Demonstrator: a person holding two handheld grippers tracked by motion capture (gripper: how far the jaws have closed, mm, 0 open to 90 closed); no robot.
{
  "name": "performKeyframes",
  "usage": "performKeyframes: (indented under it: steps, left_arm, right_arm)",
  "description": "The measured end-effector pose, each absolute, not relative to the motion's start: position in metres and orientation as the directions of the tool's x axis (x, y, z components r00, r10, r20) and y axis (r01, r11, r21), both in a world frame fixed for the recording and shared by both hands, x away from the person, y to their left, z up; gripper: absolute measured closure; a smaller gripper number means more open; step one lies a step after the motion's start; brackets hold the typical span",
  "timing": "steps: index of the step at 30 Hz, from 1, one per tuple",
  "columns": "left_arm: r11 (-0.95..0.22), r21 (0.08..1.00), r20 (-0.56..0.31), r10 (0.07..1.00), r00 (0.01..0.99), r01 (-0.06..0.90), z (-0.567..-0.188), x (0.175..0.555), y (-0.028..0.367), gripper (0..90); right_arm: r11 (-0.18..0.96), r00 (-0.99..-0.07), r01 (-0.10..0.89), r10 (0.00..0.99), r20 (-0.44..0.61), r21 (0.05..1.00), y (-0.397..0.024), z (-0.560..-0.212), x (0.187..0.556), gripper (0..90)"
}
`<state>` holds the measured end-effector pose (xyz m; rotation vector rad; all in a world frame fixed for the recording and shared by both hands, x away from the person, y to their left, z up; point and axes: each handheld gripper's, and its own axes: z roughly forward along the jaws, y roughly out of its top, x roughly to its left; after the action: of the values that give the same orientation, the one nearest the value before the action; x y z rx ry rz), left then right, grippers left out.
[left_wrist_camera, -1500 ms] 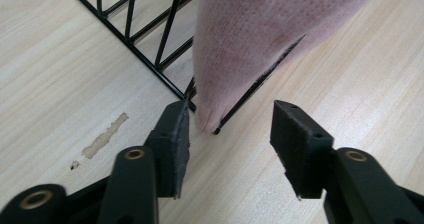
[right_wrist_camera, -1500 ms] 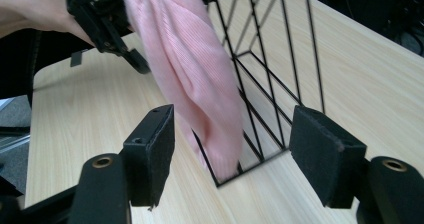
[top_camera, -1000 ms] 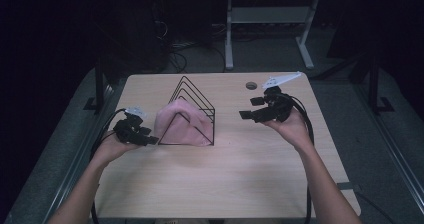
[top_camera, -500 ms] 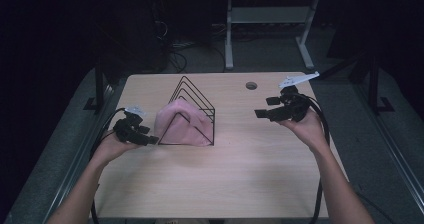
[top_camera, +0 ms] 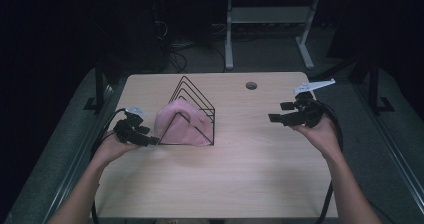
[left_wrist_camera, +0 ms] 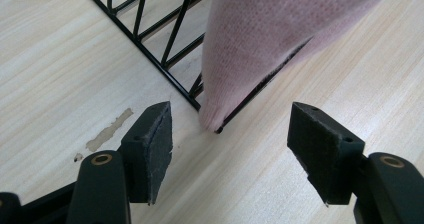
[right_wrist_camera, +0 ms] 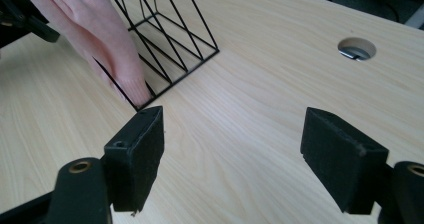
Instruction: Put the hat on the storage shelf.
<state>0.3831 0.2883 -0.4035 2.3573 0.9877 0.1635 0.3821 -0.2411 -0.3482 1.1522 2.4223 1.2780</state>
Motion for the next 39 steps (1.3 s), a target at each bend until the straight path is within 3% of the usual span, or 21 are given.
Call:
performKeyframes:
  steps: [12, 19, 39]
  left_arm:
    - [-0.556, 0.553, -0.107, 0.691, 0.715, 0.621, -0.408, 0.377, 0.291, 32.0]
    - [-0.535, 0.569, -0.117, 0.699, 0.705, 0.625, -0.410, 0.372, 0.293, 27.8]
    - [-0.505, 0.588, -0.126, 0.714, 0.689, 0.631, -0.416, 0.357, 0.302, 26.9]
  right_arm:
    - [0.296, -0.635, 0.611, 0.738, 0.231, 0.734, -0.268, -0.372, 0.364, 17.9]
    - [0.276, -0.616, 0.624, 0.750, 0.242, 0.731, -0.279, -0.383, 0.352, 17.3]
    - [0.220, -0.564, 0.653, 0.781, 0.270, 0.725, -0.306, -0.412, 0.318, 17.4]
